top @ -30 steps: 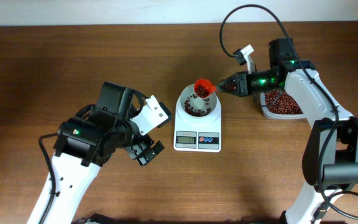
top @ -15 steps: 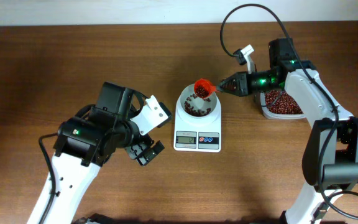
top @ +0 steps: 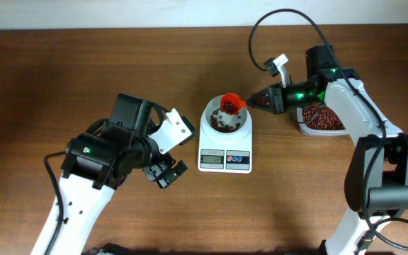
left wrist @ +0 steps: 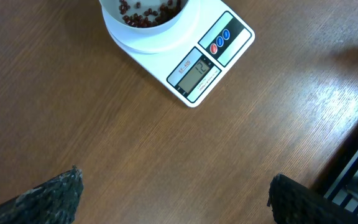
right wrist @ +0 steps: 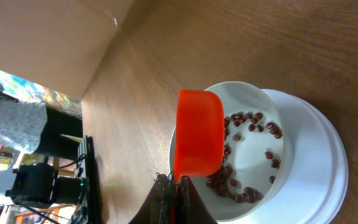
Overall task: Scoop and weigh 50g on scale
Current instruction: 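Tilt the scoop with the right gripper to pour beans into bowl, then raise the emptied red scoop and carry it right to the bean tub, then dip the red scoop into the beans in the tub with the right gripper, then lift the filled scoop and move it over the white bowl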
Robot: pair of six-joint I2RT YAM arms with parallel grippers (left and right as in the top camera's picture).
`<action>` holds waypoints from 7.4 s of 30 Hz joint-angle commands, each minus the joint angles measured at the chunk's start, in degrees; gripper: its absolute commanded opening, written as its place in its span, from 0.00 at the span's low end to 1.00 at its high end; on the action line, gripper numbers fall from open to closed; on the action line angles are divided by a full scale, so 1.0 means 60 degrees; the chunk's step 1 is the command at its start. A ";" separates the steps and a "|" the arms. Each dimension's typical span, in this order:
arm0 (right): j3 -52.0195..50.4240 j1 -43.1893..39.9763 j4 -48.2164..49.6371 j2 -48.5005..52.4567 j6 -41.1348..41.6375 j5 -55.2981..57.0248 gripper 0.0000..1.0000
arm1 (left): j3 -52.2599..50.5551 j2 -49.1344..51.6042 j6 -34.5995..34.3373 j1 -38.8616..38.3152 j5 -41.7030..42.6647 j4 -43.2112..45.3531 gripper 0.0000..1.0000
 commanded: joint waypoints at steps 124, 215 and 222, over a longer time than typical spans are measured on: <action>0.0659 -0.2182 -0.2965 -0.0976 0.0659 0.9530 0.04 | 0.0120 -0.0018 0.0182 0.0033 0.0175 0.0015 0.99; 0.0681 -0.1672 -0.2579 -0.0535 0.2335 -0.0495 0.04 | 0.0120 -0.0018 0.0182 0.0033 0.0175 -0.0025 0.99; 0.0681 0.0539 -0.0007 -0.0535 0.4229 -0.0233 0.04 | 0.0120 -0.0018 0.0182 0.0033 0.0175 -0.0025 0.99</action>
